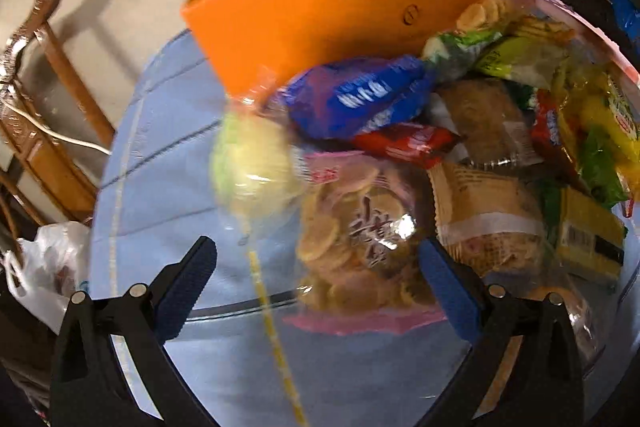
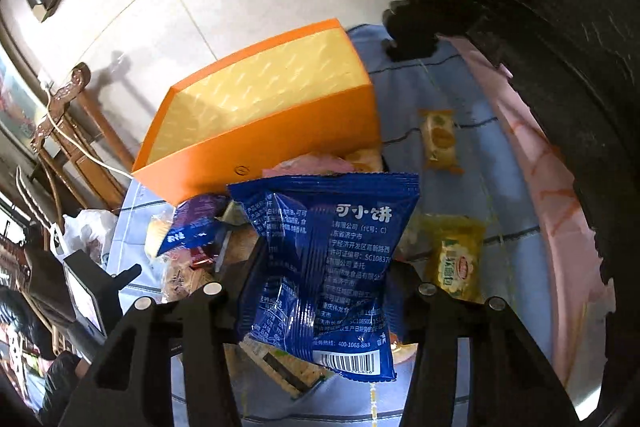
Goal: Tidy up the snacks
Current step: 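Grasp the pink rice-cracker bag with the left gripper while the right grasps the blue cookie bag, then carry both bags over the orange box and release them inside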
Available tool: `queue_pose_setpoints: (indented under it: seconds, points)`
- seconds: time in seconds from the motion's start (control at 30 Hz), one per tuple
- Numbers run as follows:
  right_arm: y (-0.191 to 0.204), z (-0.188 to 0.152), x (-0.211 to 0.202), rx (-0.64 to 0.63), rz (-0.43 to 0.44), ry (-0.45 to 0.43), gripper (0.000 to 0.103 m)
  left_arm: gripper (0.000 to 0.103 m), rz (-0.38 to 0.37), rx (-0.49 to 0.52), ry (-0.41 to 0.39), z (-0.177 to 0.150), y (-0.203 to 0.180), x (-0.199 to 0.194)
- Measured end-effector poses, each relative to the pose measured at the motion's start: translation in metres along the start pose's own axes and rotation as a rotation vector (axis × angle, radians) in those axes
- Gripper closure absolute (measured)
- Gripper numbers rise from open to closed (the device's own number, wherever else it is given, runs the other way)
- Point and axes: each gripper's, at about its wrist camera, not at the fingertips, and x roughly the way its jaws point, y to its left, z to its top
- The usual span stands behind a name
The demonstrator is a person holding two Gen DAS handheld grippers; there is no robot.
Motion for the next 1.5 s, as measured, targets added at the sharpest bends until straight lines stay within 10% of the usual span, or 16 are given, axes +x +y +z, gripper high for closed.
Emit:
queue_pose_setpoints:
  seconds: [0.07,0.23,0.97,1.3,1.5]
  points:
    - [0.002,-0.003,0.006,0.001,0.016,0.022,0.052,0.034,-0.036,-0.007,0.028,0.0,-0.006,0.007]
    - [0.012,-0.006,0.006,-0.025,0.039,0.033,0.052,0.056,-0.044,-0.021,0.055,0.006,-0.015,0.006]
    - [0.041,0.005,-0.043,-0.09,0.154,-0.057,0.052,0.059,0.03,-0.128,0.061,0.007,-0.003,-0.116]
    - [0.049,0.056,-0.056,-0.085,0.128,-0.13,0.052,0.059,0.14,-0.229,-0.156,0.1,0.058,-0.173]
    - [0.072,0.103,-0.019,-0.125,0.075,-0.105,0.052,0.059,0.057,-0.322,-0.15,0.168,0.07,-0.153]
